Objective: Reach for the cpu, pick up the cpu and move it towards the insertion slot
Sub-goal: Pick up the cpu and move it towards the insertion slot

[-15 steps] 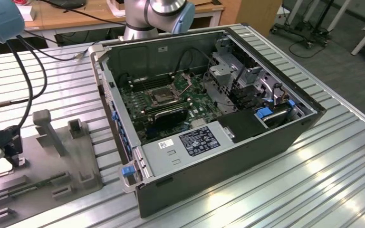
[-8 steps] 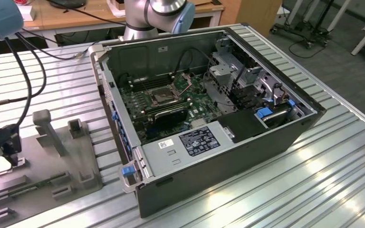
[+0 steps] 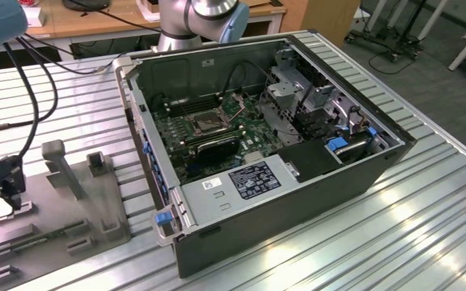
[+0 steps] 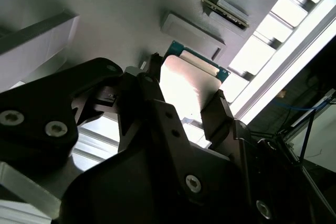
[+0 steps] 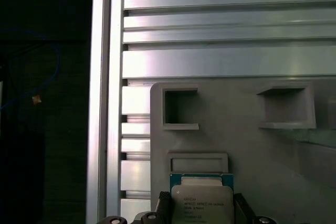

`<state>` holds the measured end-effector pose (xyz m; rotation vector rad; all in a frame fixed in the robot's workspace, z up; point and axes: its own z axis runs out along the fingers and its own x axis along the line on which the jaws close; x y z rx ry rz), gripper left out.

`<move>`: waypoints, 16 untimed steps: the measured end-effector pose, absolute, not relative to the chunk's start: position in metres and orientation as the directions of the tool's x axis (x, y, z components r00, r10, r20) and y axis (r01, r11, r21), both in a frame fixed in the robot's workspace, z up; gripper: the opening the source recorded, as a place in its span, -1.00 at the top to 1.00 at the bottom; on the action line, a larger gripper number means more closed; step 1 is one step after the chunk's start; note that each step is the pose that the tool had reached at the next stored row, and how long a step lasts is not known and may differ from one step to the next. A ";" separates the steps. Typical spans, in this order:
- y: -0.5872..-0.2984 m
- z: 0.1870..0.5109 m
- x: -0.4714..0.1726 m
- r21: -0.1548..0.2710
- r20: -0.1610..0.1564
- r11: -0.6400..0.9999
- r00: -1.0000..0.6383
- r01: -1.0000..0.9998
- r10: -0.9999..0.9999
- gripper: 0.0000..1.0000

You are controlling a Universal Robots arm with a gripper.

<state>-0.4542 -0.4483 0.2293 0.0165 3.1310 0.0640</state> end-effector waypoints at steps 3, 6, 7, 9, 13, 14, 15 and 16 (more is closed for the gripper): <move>-0.448 0.232 -0.454 0.041 -0.010 0.999 -1.000 0.010 0.011 -0.09; -0.448 0.234 -0.454 0.041 -0.010 0.999 -1.000 0.010 0.011 -0.09; -0.448 0.234 -0.454 0.041 -0.010 0.999 -1.000 0.010 0.011 -0.09; -0.448 0.236 -0.454 0.041 -0.010 0.999 -1.000 0.010 0.011 -0.09; -0.448 0.238 -0.454 0.041 -0.010 0.999 -1.000 0.010 0.011 -0.09; -0.448 0.239 -0.454 0.041 -0.010 0.999 -1.000 0.010 0.011 -0.09; -0.448 0.240 -0.454 0.041 -0.010 0.999 -1.000 0.010 0.011 -0.09; -0.448 0.240 -0.454 0.041 -0.010 0.999 -1.000 0.010 0.011 -0.09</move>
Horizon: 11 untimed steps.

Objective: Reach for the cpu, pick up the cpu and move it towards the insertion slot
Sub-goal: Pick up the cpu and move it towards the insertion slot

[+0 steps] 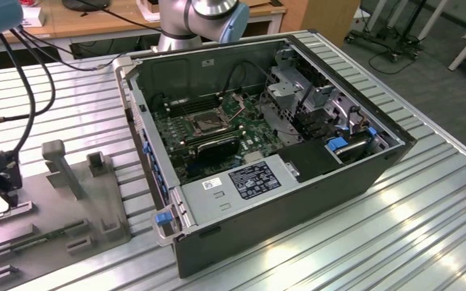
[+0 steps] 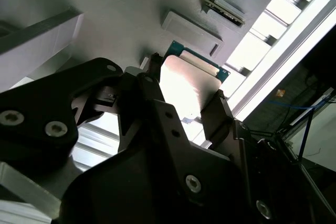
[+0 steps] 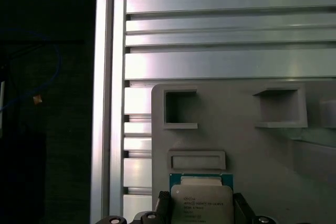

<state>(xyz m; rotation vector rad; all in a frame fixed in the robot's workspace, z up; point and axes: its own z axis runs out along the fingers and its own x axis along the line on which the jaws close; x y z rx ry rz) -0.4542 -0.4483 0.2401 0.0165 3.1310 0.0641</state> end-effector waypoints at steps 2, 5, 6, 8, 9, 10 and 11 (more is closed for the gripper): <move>-0.448 0.241 -0.454 0.041 -0.010 0.999 -1.000 0.010 0.011 -0.09; -0.448 0.243 -0.454 0.041 -0.010 0.999 -1.000 0.010 0.011 -0.09; -0.448 0.244 -0.454 0.041 -0.010 0.999 -1.000 0.010 0.011 -0.09; -0.448 0.245 -0.454 0.041 -0.010 0.999 -1.000 0.010 0.011 -0.09; -0.448 0.246 -0.454 0.041 -0.010 0.999 -1.000 0.010 0.011 -0.09; -0.448 0.247 -0.454 0.041 -0.010 0.999 -1.000 0.010 0.011 -0.09; -0.448 0.247 -0.454 0.041 -0.010 0.999 -1.000 0.010 0.011 -0.09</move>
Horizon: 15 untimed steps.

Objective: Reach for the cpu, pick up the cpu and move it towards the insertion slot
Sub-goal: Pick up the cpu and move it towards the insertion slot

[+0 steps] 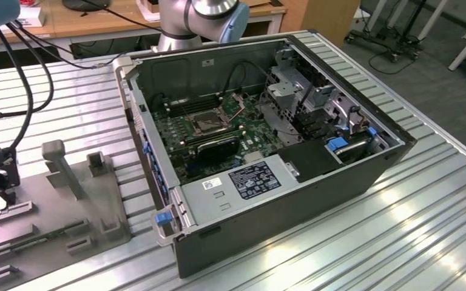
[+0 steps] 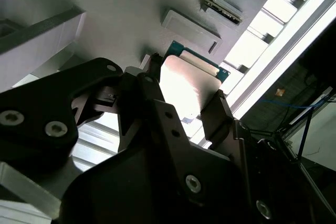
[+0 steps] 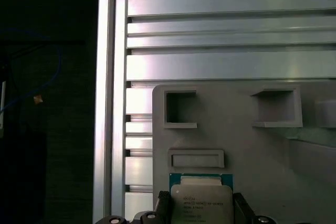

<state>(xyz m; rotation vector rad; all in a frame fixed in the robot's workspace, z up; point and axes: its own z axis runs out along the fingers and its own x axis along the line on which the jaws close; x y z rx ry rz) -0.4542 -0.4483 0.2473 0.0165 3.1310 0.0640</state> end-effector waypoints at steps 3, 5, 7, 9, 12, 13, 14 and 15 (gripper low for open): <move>-0.448 0.250 -0.454 0.041 -0.010 0.999 -1.000 0.010 0.011 -0.09; -0.448 0.252 -0.454 0.041 -0.010 0.999 -1.000 0.010 0.011 -0.09; -0.448 0.254 -0.454 0.041 -0.010 0.999 -1.000 0.010 0.011 -0.09; -0.448 0.256 -0.454 0.041 -0.010 0.999 -1.000 0.010 0.011 -0.09; -0.448 0.259 -0.454 0.041 -0.010 0.999 -1.000 0.010 0.011 -0.09; -0.448 0.260 -0.454 0.041 -0.010 0.999 -1.000 0.010 0.011 -0.09; -0.448 0.261 -0.454 0.041 -0.010 0.999 -1.000 0.010 0.011 -0.09; -0.448 0.262 -0.454 0.041 -0.010 0.999 -1.000 0.010 0.011 -0.09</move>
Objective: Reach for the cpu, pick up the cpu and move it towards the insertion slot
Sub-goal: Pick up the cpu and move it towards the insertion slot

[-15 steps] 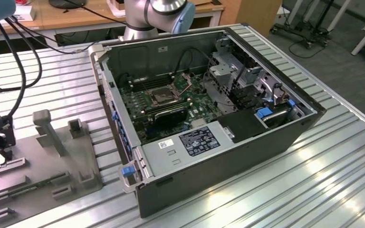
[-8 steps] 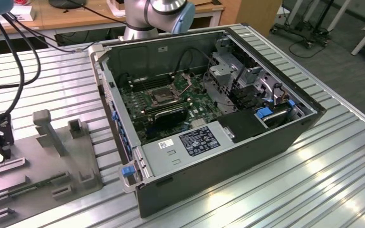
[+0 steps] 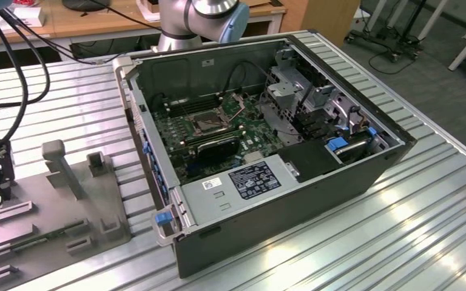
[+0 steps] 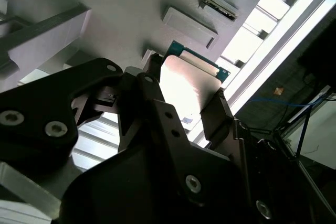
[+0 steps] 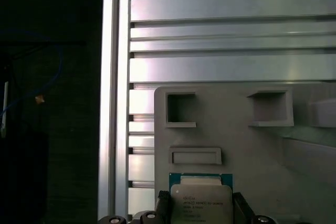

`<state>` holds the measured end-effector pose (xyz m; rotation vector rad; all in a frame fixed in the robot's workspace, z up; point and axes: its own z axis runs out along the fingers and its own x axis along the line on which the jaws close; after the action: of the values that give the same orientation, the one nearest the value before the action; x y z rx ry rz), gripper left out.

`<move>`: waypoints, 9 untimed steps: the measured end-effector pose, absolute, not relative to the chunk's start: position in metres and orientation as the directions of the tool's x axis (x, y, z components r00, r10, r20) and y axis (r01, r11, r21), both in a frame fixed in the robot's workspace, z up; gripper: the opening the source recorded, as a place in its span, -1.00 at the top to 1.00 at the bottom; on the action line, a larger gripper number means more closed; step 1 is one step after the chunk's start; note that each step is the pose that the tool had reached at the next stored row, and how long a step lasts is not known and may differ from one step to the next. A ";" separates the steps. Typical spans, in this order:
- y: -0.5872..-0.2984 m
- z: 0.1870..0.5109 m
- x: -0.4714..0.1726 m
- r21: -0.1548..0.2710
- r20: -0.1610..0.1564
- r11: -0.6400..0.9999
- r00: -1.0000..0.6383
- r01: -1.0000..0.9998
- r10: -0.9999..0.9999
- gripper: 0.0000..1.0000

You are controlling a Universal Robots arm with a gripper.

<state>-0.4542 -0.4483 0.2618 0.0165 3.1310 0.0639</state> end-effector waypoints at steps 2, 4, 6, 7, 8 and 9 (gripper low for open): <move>-0.448 0.262 -0.454 0.041 -0.010 0.999 -1.000 0.010 0.011 -0.09; -0.448 0.262 -0.454 0.041 -0.010 0.999 -1.000 0.010 0.011 -0.09; -0.448 0.262 -0.454 0.041 -0.010 0.999 -1.000 0.010 0.011 -0.09; -0.448 0.262 -0.454 0.041 -0.010 0.999 -1.000 0.010 0.011 -0.09; -0.448 0.263 -0.454 0.041 -0.009 0.999 -1.000 0.010 0.011 -0.09; -0.448 0.263 -0.454 0.041 -0.009 0.999 -1.000 0.010 0.011 -0.09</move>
<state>-0.4542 -0.4483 0.2634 0.0166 3.1313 0.0637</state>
